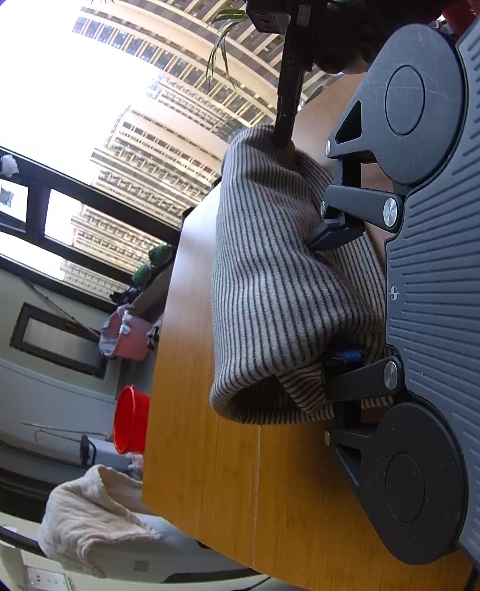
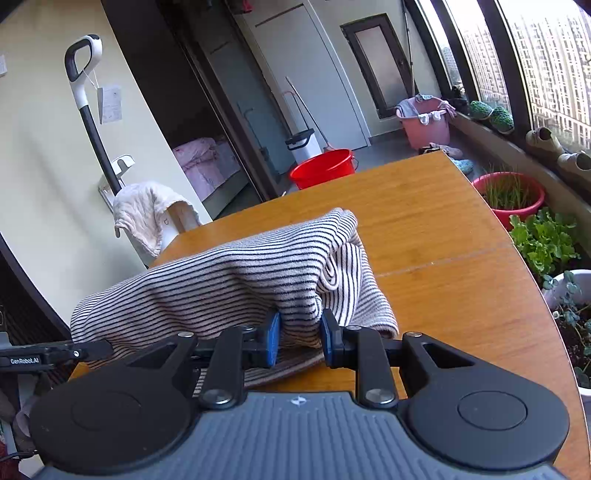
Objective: Fold clothes
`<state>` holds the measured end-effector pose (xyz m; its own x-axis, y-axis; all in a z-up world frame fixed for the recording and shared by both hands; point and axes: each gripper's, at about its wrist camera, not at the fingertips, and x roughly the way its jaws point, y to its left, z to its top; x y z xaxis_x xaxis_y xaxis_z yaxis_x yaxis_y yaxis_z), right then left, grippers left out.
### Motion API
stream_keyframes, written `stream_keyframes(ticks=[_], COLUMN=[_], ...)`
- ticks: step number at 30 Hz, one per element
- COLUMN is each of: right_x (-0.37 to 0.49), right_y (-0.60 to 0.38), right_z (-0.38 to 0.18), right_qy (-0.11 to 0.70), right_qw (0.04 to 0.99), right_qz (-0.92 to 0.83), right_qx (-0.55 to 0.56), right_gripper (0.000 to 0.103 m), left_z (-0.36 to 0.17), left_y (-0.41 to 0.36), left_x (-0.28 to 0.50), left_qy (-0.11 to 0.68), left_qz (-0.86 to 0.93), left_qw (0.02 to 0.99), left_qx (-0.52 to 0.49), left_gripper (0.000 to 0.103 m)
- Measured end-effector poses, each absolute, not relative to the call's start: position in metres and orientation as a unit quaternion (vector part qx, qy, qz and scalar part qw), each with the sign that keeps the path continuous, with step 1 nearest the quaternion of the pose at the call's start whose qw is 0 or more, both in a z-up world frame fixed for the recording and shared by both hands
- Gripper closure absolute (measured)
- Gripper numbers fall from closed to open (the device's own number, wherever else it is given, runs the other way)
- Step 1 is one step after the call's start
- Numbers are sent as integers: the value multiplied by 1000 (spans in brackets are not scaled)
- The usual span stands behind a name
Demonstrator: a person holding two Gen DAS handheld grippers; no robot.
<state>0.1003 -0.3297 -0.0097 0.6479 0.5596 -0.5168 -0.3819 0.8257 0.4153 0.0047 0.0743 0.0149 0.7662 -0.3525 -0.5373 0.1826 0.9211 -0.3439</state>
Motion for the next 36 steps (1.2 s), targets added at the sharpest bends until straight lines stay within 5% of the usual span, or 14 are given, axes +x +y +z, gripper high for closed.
stream_keyframes(ticks=[4,9,11,13,14,15,20,25,29,36], right_x=[93,90,86,80,76,73,88,132,102,85], right_y=[-337,-337,-333,-330,-328,-324,-296,-265,-263,-260], right_z=[-17,-9,3,22,32,43,70,17,-7,-3], right_qy=[337,319,295,254,225,191,121,295,280,296], right_qw=[904,914,923,936,945,952,948,897,912,915], right_qz=[239,236,238,239,238,239,291,322,300,275], right_qx=[114,89,69,44,32,20,38,64,3,-19], right_gripper=[81,81,78,43,9,0,0,0,0,0], left_z=[53,68,49,29,22,16,10,14,31,2], left_y=[91,68,47,30,24,17,10,16,42,38], left_x=[-14,11,29,37,33,25,1,-14,-34,-8], left_qy=[237,207,247,285,290,287,278,277,250,324], left_qz=[-106,-122,-127,-137,-142,-144,-157,-163,-141,-97], left_qw=[955,961,953,943,941,944,945,944,946,930], left_qx=[-144,-136,-121,-108,-99,-79,-72,-80,-151,-143], left_gripper=[21,16,23,25,23,23,17,15,4,5])
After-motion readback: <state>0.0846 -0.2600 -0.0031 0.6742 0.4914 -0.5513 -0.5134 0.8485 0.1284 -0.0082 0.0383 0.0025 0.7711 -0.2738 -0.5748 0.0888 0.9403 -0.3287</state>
